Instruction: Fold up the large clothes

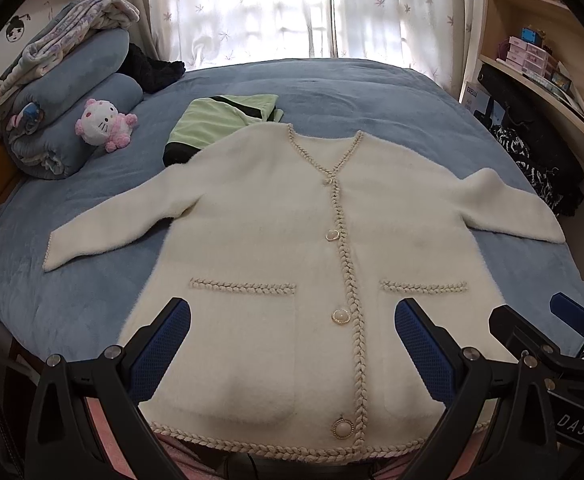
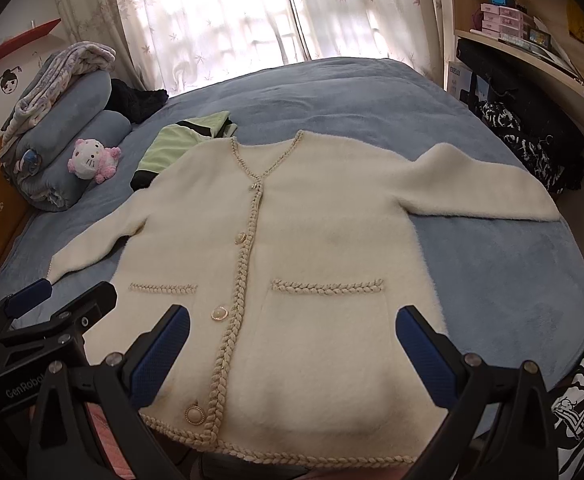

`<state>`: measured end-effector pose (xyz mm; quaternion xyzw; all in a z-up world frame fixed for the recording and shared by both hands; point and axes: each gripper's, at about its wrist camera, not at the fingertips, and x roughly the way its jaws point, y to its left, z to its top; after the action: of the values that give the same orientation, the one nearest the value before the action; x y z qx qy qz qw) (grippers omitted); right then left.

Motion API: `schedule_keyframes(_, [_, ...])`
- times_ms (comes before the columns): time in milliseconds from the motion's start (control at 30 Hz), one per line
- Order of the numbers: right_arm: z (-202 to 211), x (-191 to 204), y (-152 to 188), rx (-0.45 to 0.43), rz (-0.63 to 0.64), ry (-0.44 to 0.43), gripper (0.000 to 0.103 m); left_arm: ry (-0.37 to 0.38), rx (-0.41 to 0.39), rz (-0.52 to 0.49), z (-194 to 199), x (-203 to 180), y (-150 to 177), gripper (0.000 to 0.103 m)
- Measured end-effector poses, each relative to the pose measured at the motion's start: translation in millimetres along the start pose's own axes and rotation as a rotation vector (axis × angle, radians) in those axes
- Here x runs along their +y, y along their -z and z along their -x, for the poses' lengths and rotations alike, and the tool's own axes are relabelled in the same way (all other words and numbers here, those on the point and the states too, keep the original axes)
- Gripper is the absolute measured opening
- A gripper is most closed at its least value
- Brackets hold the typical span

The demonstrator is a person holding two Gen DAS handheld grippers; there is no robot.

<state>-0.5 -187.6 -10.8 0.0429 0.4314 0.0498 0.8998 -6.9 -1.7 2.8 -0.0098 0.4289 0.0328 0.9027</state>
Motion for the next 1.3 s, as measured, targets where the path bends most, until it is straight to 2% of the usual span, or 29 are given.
schedule_keyframes(767, [-4,1,3,-0.006,-0.015,-0.018,0.103,-0.014,-0.010,-0.018,0,-10,-4,0.101])
schedule_keyframes(1300, [12,-22,-36,-0.064,-0.011,-0.049,0.103,0.005,-0.095,-0.029,6,-34,-45,0.101])
